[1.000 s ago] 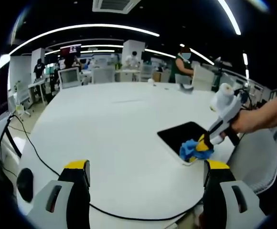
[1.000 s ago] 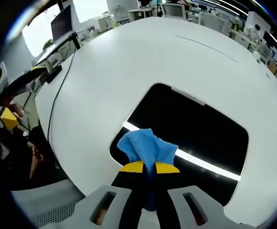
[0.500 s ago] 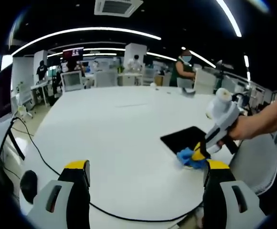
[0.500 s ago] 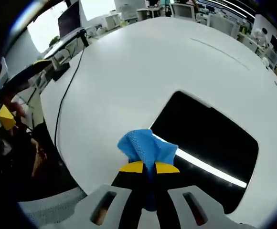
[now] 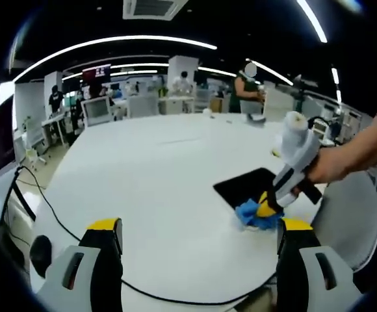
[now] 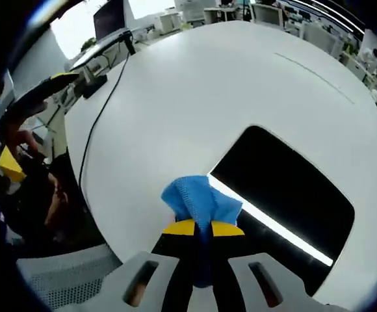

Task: Wipe the mirror surface with the cleaning cloth until all visible marks leave the cleaned area.

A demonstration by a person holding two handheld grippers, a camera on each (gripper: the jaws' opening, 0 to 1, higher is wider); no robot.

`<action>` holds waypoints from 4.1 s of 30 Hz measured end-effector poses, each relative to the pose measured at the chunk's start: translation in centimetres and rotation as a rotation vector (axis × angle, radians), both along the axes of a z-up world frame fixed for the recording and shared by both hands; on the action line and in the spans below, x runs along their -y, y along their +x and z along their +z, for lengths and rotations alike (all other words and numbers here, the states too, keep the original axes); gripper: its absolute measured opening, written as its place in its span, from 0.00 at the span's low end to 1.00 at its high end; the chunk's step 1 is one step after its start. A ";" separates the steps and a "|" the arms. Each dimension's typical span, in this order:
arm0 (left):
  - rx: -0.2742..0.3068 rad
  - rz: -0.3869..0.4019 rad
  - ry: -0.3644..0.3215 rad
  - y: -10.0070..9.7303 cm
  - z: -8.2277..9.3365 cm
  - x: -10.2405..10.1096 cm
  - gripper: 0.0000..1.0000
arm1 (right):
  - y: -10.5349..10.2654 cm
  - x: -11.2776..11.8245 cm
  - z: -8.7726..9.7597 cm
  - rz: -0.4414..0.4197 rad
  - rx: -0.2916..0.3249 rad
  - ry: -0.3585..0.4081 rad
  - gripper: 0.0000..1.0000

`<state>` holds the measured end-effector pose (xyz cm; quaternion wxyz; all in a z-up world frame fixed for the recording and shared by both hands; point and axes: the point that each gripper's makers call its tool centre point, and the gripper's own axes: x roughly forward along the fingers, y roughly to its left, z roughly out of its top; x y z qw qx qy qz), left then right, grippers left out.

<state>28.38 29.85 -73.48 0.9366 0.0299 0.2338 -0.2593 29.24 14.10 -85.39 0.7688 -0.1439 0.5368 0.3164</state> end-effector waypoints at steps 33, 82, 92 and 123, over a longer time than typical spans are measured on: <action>-0.025 -0.050 -0.035 0.6 -1.2 0.7 1.00 | 0.0 -0.1 -0.1 0.030 0.029 -0.030 0.01; -0.032 -0.019 -0.062 0.1 -0.6 0.6 1.00 | 0.3 -0.1 0.0 -0.020 0.009 0.012 0.01; -0.040 -0.022 -0.065 -0.4 -0.8 0.6 1.00 | 0.5 -0.1 0.0 -0.019 0.007 0.015 0.01; -0.057 0.015 -0.085 -0.9 -1.4 0.2 1.00 | 5.8 -0.6 0.0 -0.042 0.011 0.019 0.01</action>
